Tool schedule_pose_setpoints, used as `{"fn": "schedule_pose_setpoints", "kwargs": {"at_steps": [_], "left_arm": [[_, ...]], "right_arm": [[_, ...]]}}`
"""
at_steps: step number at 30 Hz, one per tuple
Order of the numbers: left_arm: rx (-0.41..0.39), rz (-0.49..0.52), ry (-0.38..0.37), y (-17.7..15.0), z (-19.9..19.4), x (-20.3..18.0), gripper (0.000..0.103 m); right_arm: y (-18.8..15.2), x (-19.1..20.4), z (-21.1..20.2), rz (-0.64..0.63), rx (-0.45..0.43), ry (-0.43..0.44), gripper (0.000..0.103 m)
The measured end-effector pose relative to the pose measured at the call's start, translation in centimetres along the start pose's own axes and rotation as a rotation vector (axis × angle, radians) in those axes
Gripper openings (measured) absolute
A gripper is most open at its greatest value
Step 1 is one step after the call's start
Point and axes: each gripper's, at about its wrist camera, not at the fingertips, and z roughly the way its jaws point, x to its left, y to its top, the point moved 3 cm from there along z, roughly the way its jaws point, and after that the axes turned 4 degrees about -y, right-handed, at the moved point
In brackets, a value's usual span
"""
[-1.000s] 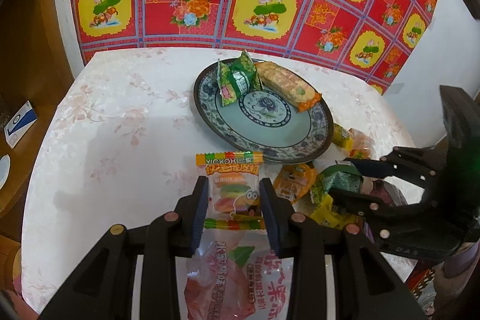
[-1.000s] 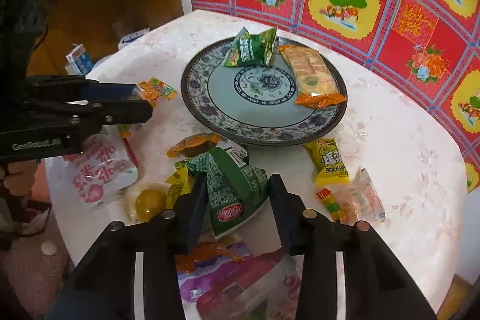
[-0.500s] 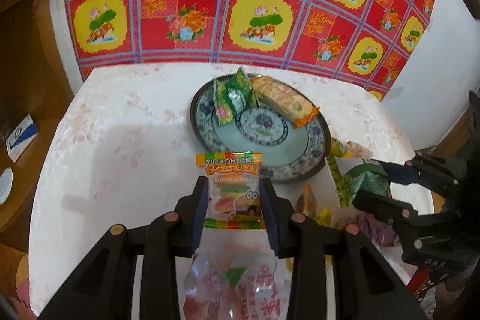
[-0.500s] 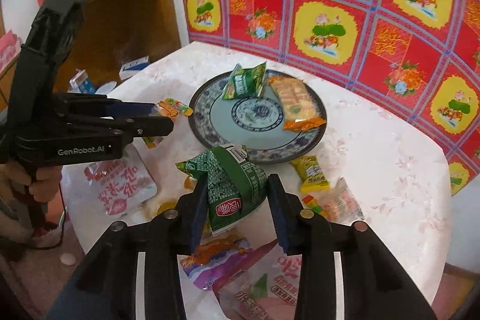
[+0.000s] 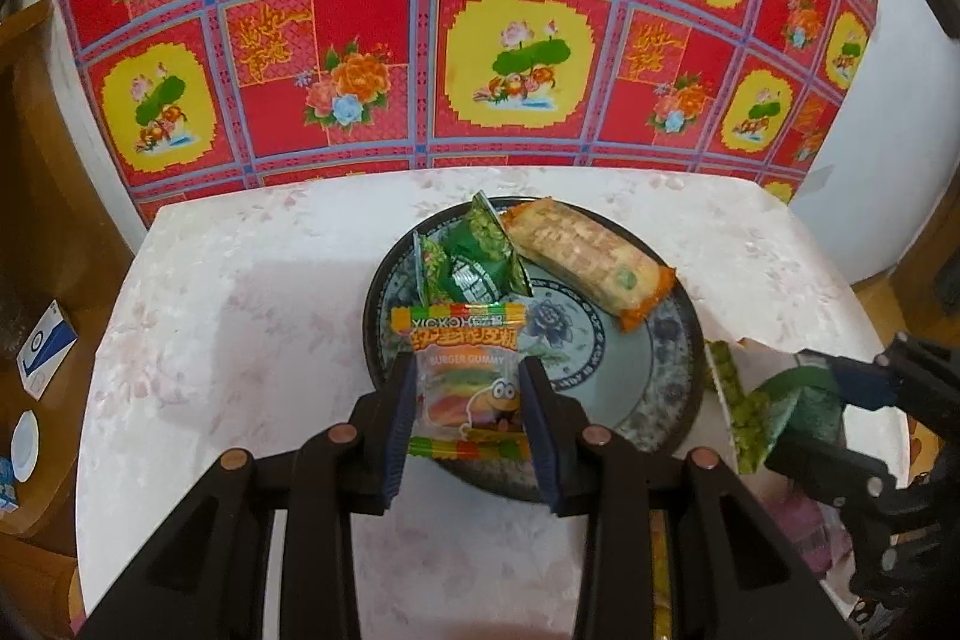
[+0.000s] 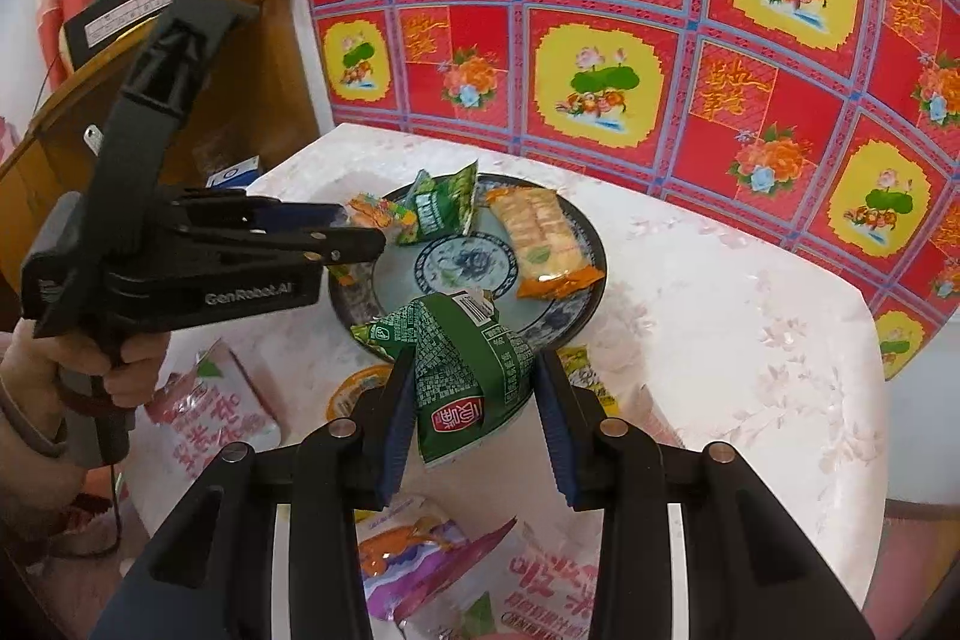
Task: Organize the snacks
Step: 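Carry both snacks to the plate and release the candy pack from the left gripper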
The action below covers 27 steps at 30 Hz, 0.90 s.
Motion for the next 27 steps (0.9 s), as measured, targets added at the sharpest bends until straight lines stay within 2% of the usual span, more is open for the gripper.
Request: {"fn": "schedule_pose_setpoints", "kwargs": {"at_steps": [10, 15, 20, 27], "left_arm": [[0.043, 0.017, 0.039, 0.6, 2.6, 0.5, 0.037], [0.048, 0.013, 0.031, 1.0, 2.7, 0.6, 0.045], [0.029, 0.022, 0.016, 1.2, 1.9, 0.2, 0.06], [0.002, 0.017, 0.01, 1.3, 0.9, 0.0, 0.062]], "right_arm": [[0.3, 0.3, 1.8, 0.017, 0.019, -0.013, 0.039], [0.4, 0.1, 2.4, 0.027, 0.03, -0.018, 0.039], [0.7, 0.3, 3.4, 0.016, 0.044, -0.023, 0.039], [1.3, 0.2, 5.4, 0.006, 0.079, -0.041, 0.039]]}}
